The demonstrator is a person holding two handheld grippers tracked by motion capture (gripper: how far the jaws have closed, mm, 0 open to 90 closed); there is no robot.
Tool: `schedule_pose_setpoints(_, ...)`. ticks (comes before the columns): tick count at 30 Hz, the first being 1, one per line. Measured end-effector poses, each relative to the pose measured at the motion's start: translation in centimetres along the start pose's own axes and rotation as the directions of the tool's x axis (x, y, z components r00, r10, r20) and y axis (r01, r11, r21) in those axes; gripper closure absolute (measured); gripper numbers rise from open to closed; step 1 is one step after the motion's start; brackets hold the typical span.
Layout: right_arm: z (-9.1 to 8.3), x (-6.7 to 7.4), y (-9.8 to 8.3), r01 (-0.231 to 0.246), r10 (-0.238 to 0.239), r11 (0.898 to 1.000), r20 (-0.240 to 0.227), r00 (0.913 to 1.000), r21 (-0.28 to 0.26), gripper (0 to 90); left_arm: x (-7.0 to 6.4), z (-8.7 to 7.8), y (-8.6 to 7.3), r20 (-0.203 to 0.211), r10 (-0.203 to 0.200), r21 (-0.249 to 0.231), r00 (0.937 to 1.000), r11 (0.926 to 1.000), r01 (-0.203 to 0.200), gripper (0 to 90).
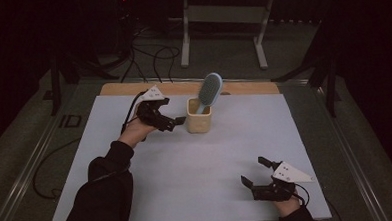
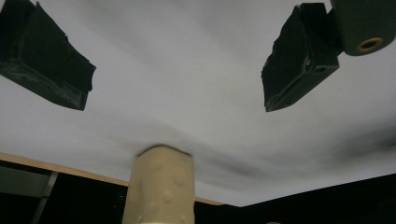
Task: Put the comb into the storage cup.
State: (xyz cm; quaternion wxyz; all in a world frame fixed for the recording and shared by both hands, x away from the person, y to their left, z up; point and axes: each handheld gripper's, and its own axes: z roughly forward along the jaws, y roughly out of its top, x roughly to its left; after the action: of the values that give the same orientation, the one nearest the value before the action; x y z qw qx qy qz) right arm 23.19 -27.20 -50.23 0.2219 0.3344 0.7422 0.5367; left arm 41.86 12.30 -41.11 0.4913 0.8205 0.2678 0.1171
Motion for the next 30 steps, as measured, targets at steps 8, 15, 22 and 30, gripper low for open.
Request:
schedule_pose_setpoints(8,0.1,0.1,0.0,0.002,-0.002,1.0,-0.003,1.0,0.003,8.4,0.2,-2.1,-1.0,-0.019,-0.008,-0.007,0.9998,0.9999,0.007,0.0)
schedule_pose_setpoints(15,0.2,0.1,0.1,0.003,-0.003,1.0,-0.003,1.0,0.002,8.5,0.2,-3.8,-1.8,-0.036,-0.009,-0.012,0.9993,0.9999,0.009,0.0)
schedule_pose_setpoints(22,0.3,0.1,0.1,0.007,-0.007,1.0,-0.003,1.0,0.004,8.4,0.3,-5.3,-2.9,-0.056,-0.013,0.001,0.9983,0.9999,0.013,0.0)
schedule_pose_setpoints(30,0.4,0.2,0.1,0.006,-0.006,1.0,-0.003,1.0,0.008,8.5,0.1,-7.4,-4.2,-0.074,-0.018,0.004,0.9971,0.9998,0.019,0.0)
